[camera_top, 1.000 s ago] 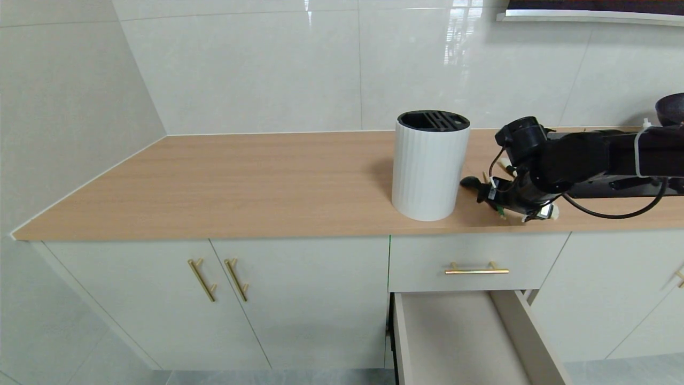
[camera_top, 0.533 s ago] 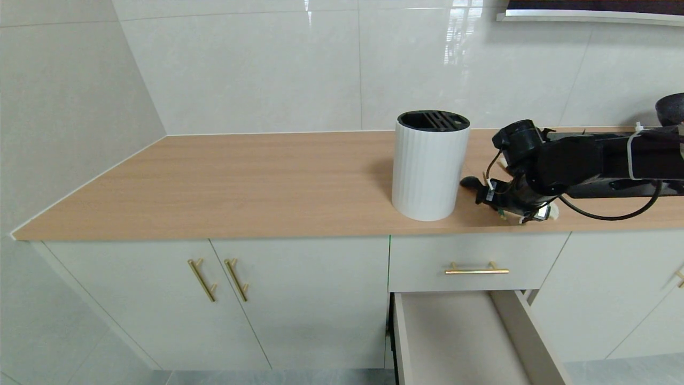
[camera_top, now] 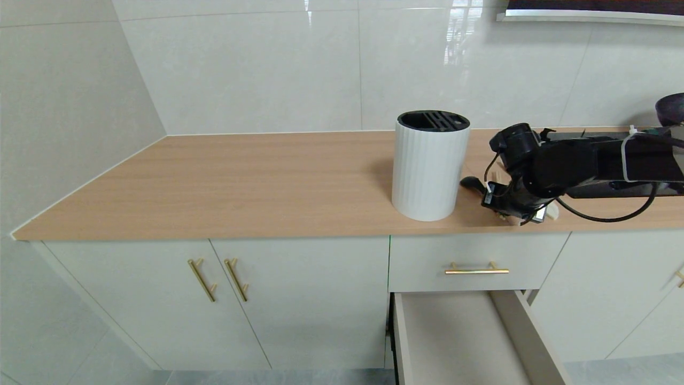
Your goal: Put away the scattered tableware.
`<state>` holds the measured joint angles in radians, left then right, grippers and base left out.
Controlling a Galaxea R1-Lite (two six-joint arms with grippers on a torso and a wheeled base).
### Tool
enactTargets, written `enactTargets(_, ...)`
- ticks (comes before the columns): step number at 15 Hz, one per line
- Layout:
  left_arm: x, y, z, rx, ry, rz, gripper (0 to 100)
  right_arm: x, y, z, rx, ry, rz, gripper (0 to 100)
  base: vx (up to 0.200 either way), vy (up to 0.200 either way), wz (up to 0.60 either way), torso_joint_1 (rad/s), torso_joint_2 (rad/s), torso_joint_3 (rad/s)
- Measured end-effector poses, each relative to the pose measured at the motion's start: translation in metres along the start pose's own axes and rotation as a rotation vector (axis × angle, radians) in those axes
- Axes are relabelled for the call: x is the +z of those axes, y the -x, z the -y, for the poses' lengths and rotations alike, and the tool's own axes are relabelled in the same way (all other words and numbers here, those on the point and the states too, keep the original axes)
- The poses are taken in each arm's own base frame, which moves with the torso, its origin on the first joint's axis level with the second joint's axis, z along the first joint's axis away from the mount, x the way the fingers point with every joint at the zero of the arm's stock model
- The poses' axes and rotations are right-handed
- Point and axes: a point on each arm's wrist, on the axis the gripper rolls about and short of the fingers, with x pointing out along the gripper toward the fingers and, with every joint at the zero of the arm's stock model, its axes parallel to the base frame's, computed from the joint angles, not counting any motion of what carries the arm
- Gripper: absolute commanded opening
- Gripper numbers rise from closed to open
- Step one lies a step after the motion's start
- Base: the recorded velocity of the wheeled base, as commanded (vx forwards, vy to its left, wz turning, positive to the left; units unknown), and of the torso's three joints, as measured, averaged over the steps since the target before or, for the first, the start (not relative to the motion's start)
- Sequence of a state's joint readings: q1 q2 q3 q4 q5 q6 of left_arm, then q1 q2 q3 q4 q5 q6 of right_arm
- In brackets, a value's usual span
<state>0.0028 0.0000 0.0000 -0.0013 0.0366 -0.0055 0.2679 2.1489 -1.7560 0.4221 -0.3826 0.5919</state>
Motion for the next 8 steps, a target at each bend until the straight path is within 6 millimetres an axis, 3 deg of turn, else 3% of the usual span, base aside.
enactTargets(8,0.0,0.0,0.0,0.0,0.0,0.0,100,0.006,0.01,0.002,-0.019,-0.011,0.037,0,0.0,0.0,0.0,0.0,0.0,0.0)
